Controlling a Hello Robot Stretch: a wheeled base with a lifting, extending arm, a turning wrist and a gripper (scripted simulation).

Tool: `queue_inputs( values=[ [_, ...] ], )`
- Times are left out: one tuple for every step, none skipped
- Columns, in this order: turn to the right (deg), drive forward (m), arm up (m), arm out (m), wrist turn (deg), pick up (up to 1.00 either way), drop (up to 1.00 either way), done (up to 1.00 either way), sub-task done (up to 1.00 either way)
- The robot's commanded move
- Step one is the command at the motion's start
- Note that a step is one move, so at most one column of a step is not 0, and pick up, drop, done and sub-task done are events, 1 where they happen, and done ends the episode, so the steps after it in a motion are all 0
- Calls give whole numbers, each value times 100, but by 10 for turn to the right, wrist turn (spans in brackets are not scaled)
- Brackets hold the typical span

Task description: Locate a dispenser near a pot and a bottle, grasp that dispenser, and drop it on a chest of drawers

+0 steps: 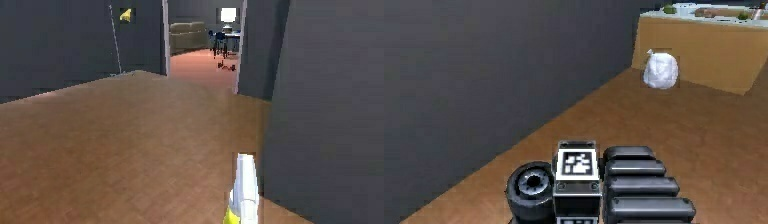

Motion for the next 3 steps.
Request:
queue_inputs(
  values=[
    [0,100,0,0,0,0,0,0,0],
    [-60,0,0,0,0,0,0,0,0],
    [0,40,0,0,0,0,0,0,0]
  ],
)
